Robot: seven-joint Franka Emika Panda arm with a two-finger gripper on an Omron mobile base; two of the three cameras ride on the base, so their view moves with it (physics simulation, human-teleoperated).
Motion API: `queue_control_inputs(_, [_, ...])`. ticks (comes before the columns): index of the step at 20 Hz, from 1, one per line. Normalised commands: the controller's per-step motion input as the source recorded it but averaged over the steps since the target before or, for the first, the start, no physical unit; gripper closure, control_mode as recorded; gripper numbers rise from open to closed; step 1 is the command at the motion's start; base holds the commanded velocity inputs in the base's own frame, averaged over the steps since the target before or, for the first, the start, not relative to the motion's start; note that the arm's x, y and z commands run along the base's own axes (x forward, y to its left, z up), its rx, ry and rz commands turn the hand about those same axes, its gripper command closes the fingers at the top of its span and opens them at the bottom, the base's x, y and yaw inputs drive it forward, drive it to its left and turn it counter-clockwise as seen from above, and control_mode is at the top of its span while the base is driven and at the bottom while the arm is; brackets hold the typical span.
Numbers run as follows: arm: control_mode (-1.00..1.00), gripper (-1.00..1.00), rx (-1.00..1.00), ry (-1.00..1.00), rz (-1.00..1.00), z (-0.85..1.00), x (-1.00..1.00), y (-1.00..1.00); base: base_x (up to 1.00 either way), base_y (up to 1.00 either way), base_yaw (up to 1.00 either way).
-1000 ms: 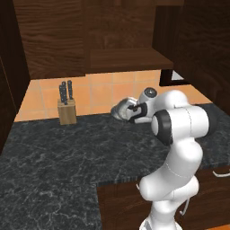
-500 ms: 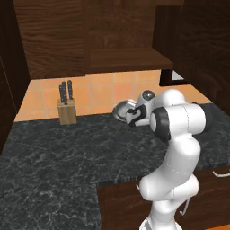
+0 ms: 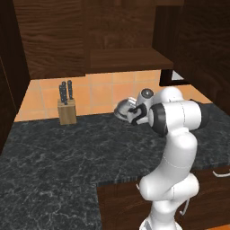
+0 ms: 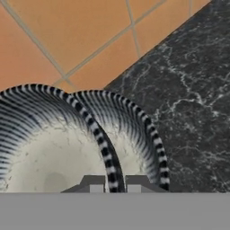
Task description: Pick up the bowls on the counter and stack them on top of one another in the open cabinet. Place the smaller bowl on top of the larger bowl.
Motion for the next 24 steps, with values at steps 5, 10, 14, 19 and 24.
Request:
queue_control_inputs(5, [-1.0, 1.0, 0.0, 0.0, -0.04, -0.23, 0.0, -0.03, 0.0, 0.0, 0.0])
queue_control_inputs(10, [-1.0, 1.0, 0.0, 0.0, -0.01, -0.12, 0.0, 0.0, 0.0, 0.0, 0.0])
queue_control_inputs(14, [-1.0, -1.0, 0.0, 0.0, 0.0, 0.0, 0.0, 0.0, 0.0, 0.0, 0.0])
queue_control_inputs(19, [-1.0, -1.0, 0.0, 0.0, 0.0, 0.04, 0.11, 0.0, 0.0, 0.0, 0.0])
queue_control_inputs(24, [-1.0, -1.0, 0.0, 0.0, 0.0, 0.4, 0.0, 0.0, 0.0, 0.0, 0.0])
